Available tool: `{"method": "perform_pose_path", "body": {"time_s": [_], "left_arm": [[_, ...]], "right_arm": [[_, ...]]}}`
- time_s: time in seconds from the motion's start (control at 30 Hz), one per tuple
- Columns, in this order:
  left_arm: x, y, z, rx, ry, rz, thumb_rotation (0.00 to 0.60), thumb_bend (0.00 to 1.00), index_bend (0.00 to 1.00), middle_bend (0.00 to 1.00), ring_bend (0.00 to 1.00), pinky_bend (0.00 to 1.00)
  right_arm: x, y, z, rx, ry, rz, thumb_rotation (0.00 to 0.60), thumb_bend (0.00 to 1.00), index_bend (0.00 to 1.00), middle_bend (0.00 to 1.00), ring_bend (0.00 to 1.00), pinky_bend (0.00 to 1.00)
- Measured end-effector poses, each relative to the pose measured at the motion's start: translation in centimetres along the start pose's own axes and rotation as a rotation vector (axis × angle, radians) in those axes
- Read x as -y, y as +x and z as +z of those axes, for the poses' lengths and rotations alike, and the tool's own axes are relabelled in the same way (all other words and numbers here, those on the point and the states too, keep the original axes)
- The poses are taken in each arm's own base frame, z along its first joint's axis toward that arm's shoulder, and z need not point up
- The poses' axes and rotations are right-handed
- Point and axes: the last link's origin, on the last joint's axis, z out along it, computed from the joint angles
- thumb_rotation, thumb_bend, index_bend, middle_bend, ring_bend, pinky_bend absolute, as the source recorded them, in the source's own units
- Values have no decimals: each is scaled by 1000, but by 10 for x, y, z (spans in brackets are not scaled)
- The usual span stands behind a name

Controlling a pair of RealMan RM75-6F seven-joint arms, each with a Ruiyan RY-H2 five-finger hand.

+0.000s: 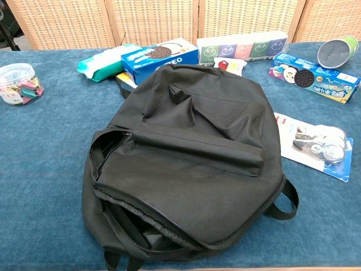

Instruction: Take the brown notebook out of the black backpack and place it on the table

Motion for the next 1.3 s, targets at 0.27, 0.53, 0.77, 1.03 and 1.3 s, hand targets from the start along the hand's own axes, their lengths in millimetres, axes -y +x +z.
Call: {"method": "perform_pose_path", "body": {"time_s": [0.27, 0.53, 0.77, 1.03, 1.3], "left_arm": [[8, -1, 3, 12, 39, -4, 600, 0, 0, 0, 0, 0], [10, -1, 4, 18, 47, -8, 600, 0, 0, 0, 0, 0], [13, -2, 6, 31, 61, 0, 600, 0, 0, 0, 0, 0], [15, 0, 6, 28, 68, -6, 600, 0, 0, 0, 0, 0], [18, 2, 7, 26, 79, -21, 600, 0, 0, 0, 0, 0]], "right_arm": [[34, -17, 47, 137, 237, 19, 600, 0, 5, 0, 0, 0], [86, -43, 88, 240, 405, 40, 600, 0, 38, 18, 0, 0], [128, -62, 107, 305, 474, 101, 600, 0, 47, 42, 0, 0], [162, -82, 132, 305, 496, 145, 600, 31, 71, 128, 6, 0], [174, -91, 150, 194, 483, 153, 600, 339, 290, 415, 269, 165]]}}
